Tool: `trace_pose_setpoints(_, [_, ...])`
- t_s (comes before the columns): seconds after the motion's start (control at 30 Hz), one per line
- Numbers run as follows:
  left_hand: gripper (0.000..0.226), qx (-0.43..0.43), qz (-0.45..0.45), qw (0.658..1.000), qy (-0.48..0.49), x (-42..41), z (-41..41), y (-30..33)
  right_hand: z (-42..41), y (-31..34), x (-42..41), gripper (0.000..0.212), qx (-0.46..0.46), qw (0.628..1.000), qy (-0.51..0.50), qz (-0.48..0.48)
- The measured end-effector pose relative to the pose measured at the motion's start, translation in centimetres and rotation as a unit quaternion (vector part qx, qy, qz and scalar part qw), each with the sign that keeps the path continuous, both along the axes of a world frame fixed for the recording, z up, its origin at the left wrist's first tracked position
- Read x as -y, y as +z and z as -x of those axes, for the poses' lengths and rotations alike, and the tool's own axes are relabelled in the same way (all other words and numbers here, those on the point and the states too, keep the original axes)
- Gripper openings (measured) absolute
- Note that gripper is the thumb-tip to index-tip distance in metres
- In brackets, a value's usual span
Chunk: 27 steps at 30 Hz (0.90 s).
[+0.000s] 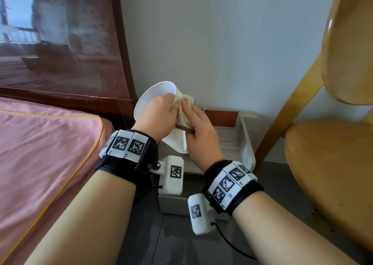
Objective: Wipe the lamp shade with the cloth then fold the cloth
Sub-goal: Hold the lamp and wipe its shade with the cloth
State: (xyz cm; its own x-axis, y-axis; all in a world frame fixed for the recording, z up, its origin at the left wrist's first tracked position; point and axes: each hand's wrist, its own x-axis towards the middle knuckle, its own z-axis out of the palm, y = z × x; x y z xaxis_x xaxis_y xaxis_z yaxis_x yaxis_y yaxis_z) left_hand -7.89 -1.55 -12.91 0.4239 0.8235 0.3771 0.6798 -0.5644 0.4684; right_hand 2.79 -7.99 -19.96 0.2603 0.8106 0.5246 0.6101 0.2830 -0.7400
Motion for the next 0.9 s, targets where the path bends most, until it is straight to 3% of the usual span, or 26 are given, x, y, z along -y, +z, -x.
trace_pose_setpoints(0.23, [0.031,-0.005,0.022,1.0,-0.004,0.0,-0.1,0.1,-1.8,-2.2,0.6,0.064,0.032,0.999,0.015,-0.014])
trace_pose_setpoints(0.37, [0.041,-0.011,0.038,0.999,0.013,-0.2,0.4,0.3,-3.7,-3.7,1.0,0.056,0.128,0.988,-0.024,0.083])
trace_pose_setpoints(0.6, [0.04,-0.025,0.039,0.999,0.029,-0.6,1.5,0.4,-6.3,-3.2,0.5,0.057,0.148,0.947,-0.092,0.269])
trace_pose_setpoints(0.7, [0.04,-0.025,0.036,0.999,0.023,-0.5,1.2,0.2,-6.3,-1.6,0.2,0.056,0.09,0.958,-0.124,0.243])
trace_pose_setpoints(0.8, [0.04,-0.024,0.032,0.999,0.02,-0.4,0.8,0.2,-5.6,0.5,0.5,0.055,-0.061,0.981,-0.119,0.143])
trace_pose_setpoints(0.9, [0.042,-0.019,0.028,0.999,0.02,-0.1,0.5,0.2,-4.6,2.4,0.4,0.05,-0.057,0.991,-0.113,0.032])
